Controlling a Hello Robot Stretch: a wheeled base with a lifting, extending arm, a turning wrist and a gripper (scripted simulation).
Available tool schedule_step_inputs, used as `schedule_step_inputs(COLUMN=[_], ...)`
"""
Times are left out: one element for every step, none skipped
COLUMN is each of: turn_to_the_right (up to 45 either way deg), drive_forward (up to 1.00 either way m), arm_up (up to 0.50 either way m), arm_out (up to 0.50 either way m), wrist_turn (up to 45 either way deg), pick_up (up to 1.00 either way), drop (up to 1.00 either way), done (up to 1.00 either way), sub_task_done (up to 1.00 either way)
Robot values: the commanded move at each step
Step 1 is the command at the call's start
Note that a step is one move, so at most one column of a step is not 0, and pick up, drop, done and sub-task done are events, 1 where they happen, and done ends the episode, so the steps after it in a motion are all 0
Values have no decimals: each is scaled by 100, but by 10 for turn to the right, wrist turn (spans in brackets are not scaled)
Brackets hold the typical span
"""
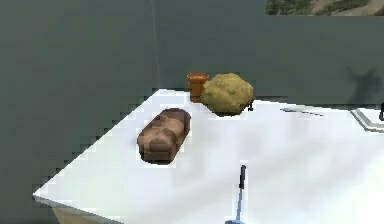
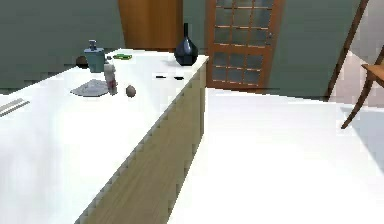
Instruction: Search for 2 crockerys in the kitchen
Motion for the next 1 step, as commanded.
schedule_step_inputs(turn_to_the_right=[0], drive_forward=[0], arm_up=[0], arm_out=[0], wrist_turn=[0], pick_up=[0], drop=[0], done=[100], sub_task_done=[0])
